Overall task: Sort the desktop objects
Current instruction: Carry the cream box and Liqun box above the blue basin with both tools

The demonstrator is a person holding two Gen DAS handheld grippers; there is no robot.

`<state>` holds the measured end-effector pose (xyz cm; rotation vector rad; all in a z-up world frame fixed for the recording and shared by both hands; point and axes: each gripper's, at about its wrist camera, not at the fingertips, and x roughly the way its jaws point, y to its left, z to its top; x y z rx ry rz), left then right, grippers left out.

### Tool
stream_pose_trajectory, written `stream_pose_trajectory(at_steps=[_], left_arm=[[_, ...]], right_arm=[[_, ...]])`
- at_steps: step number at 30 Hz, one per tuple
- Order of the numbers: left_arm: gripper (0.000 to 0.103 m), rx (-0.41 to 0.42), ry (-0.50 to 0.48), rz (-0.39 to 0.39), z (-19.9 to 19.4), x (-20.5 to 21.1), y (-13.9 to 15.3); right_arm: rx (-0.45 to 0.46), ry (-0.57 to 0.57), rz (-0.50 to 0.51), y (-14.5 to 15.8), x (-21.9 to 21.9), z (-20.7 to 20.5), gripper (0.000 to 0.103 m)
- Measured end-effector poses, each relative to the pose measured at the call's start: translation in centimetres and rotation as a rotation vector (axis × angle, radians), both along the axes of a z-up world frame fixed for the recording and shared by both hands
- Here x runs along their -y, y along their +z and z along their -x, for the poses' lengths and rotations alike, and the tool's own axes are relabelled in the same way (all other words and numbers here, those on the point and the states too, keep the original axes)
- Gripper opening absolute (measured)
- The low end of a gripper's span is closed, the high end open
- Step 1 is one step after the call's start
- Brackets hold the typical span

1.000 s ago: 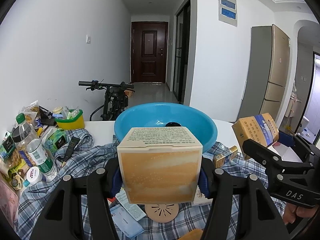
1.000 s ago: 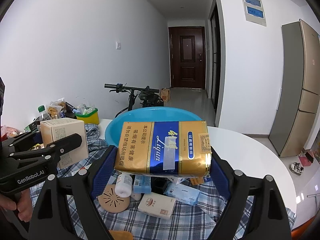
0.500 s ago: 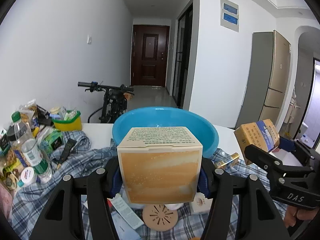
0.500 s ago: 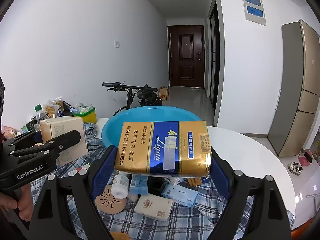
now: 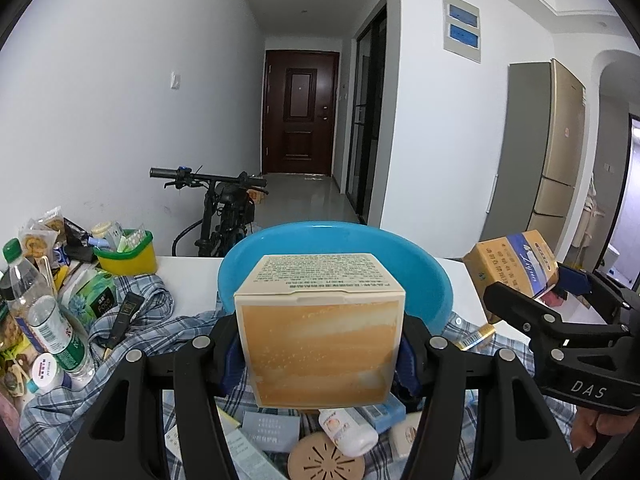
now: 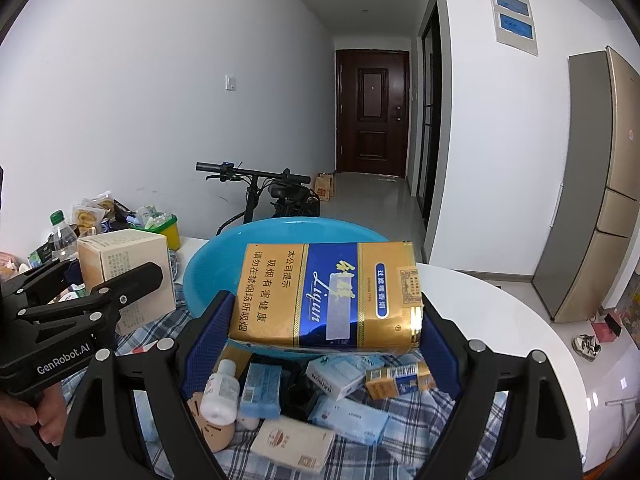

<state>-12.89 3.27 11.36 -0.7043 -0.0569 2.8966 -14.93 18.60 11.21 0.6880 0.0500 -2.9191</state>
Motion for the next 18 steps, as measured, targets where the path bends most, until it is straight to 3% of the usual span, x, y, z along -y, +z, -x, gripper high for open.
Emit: stream_pose_trajectory(at_steps=[18], left_arm=[[0.062, 0.051, 0.007, -0.001, 12.0, 0.9, -1.6]], right_arm=[[0.061, -0.008, 0.010, -0.9, -0.2, 11.0, 0.085]])
